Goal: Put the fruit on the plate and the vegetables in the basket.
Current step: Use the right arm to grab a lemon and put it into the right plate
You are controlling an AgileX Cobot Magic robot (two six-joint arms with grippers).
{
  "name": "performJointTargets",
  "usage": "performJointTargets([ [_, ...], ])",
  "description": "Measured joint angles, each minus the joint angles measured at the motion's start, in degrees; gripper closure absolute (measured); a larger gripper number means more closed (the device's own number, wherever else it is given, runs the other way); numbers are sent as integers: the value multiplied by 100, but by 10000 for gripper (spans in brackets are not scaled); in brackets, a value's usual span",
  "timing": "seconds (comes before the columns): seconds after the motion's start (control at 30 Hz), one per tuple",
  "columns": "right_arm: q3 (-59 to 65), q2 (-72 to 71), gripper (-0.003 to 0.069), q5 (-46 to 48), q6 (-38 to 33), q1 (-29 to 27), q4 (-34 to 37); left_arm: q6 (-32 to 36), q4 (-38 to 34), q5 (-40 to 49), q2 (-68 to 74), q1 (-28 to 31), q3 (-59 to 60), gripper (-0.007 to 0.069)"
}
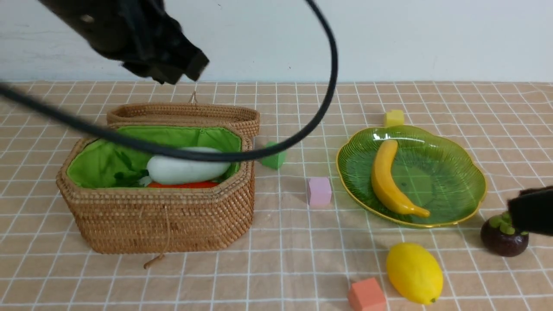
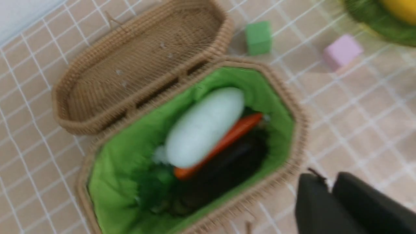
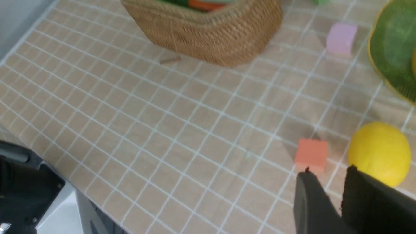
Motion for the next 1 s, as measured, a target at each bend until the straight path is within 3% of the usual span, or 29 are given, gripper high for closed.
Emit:
performJointTargets([
  [0.03, 0, 430, 484, 68, 132, 44, -125, -198, -17, 103, -358, -204, 134, 638],
  [0.13, 0, 926, 496, 1, 316, 266, -313, -461, -23, 112, -883, -428, 529, 638],
  [0.2, 0, 1465, 519, -238, 656, 729, -692, -762, -35, -117, -1495, -573, 1217, 638],
  [0.3, -85, 2125, 529, -522, 1324, 1413, -1595, -1035, -62, -628, -2354, -643, 2394, 638],
  [0.43, -153, 2683, 494, -807, 1976, 1690, -2609, -1160, -174, -1105, -3107, -643, 3473, 638],
  [0.5, -171, 3190, 398, -1062, 2501, 1672, -3246, -1179, -354, -1607, -3858, -648, 4508, 638],
  [0.53, -171, 3226, 389, -1077, 2535, 1666, -3267, -1179, -367, -1634, -3905, -648, 4568, 638],
  [0.57, -171, 3556, 297, -1254, 2702, 1640, -3385, -1179, -438, -1843, -4250, -653, 4993, 638],
  [0.63, -173, 3738, 239, -1385, 2746, 1619, -3410, -1179, -473, -1953, -4442, -654, 5204, 638],
  [0.67, -178, 4024, 159, -1604, 2772, 1612, -3429, -1185, -517, -2093, -4701, -654, 5450, 638],
  [0.77, -179, 4512, 15, -2164, 2796, 1605, -3429, -1195, -573, -2235, -5002, -654, 5639, 638],
  [0.9, -190, 5004, -13, -2527, 2828, 1605, -3429, -1196, -577, -2289, -5103, -654, 5660, 638],
  [0.97, -194, 5152, 6, -2559, 2828, 1605, -3429, -1196, -577, -2296, -5110, -654, 5660, 638],
  [1.0, -196, 5270, 51, -2556, 2828, 1605, -3429, -1196, -577, -2313, -5110, -654, 5660, 638],
])
